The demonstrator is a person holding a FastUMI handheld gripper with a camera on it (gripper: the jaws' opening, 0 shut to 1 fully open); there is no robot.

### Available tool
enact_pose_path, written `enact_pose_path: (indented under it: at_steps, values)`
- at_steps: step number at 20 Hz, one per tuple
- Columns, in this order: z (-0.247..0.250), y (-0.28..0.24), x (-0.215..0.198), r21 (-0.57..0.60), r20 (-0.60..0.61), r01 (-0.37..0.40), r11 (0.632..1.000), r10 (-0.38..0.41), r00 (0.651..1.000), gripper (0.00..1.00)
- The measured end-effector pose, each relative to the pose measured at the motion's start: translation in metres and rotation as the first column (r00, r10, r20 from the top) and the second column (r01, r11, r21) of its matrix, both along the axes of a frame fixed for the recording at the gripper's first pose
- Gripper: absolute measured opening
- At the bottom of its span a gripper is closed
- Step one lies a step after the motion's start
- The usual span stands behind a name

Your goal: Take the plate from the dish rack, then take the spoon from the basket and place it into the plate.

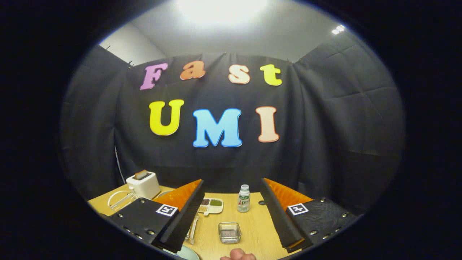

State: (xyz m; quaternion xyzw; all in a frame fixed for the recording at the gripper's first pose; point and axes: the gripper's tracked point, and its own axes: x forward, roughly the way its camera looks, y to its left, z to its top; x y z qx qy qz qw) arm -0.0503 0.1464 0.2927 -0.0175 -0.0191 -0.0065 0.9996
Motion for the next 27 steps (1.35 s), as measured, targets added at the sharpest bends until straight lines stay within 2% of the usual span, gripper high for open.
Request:
enact_pose_path:
  at_steps: [8, 15, 19, 24, 27]
  values:
    - [-0.025, -0.007, 0.005, 0.013, -0.042, -0.048, 0.999, 0.048, 0.998, 0.98]
    - [-0.052, -0.035, 0.02, 0.022, -0.044, -0.055, 0.998, 0.056, 0.997, 0.98]
    - [-0.071, -0.064, 0.025, 0.039, -0.02, -0.041, 0.998, 0.042, 0.999, 0.98]
    - [-0.093, -0.108, 0.038, -0.012, 0.035, -0.02, 1.0, 0.021, 0.999, 0.98]
    - [-0.128, -0.126, 0.049, 0.023, 0.009, -0.013, 1.0, 0.013, 1.0, 0.98]
